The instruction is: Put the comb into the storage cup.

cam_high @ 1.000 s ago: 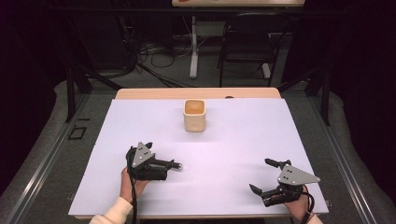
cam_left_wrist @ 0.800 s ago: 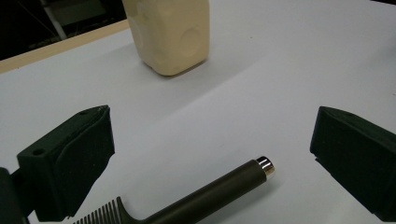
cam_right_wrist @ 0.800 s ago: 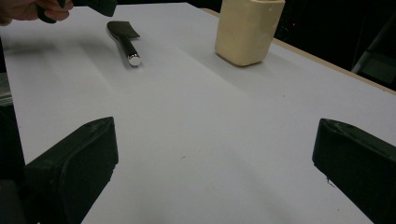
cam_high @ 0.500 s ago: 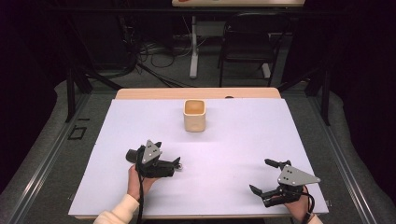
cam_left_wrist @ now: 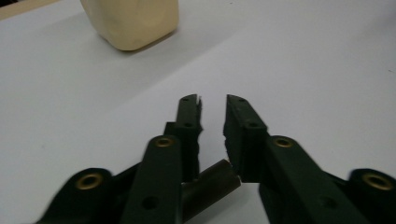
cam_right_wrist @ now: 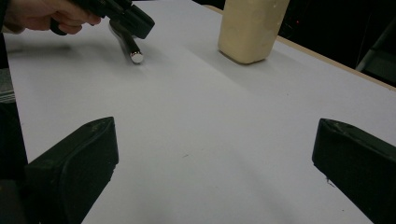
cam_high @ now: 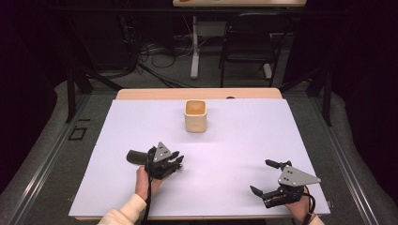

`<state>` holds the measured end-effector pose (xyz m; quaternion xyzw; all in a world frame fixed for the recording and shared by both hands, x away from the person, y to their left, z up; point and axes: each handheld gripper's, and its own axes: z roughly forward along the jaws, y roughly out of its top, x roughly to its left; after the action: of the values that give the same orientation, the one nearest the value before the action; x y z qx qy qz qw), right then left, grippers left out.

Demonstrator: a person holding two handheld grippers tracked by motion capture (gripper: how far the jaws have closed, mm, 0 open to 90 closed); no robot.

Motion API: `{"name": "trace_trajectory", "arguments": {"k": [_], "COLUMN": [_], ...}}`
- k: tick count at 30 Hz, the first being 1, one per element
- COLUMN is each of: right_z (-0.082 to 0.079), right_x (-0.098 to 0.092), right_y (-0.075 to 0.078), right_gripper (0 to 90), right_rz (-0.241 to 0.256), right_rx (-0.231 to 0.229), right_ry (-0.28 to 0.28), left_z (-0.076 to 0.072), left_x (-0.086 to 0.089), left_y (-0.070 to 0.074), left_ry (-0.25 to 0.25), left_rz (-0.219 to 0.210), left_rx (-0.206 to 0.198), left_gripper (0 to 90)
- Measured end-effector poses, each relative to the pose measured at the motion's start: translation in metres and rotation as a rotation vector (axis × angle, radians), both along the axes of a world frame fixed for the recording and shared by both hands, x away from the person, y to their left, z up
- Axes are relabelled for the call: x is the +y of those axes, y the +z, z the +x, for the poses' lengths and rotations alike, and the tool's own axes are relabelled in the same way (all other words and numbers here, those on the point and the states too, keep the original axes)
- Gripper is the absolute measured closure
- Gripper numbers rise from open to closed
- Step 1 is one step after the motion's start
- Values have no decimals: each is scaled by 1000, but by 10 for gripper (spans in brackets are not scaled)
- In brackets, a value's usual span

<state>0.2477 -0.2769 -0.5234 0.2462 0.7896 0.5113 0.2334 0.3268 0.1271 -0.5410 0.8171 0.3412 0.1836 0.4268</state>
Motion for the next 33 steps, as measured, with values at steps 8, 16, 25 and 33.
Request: {"name": "trace_trajectory", "arguments": {"k": [8, 16, 25, 33], "right_z": [0, 1, 0, 0], "right_x": [0, 1, 0, 0], "right_y": [0, -1, 0, 0], "right_gripper": [0, 0, 0, 0], "right_rz": [0, -5, -3, -2], "right_rx": [4, 5, 4, 4], "right_ry": [1, 3, 3, 1], "left_z": [4, 9, 8, 5], "left_x": [-3, -4, -7, -4], "left_y": [-6, -10, -13, -12], "left_ry": [-3, -3, -17, -27], "left_rz": [-7, 10, 31, 44], "left_rx": [42, 86, 112, 122], "left_gripper": [899, 899, 899, 899]}}
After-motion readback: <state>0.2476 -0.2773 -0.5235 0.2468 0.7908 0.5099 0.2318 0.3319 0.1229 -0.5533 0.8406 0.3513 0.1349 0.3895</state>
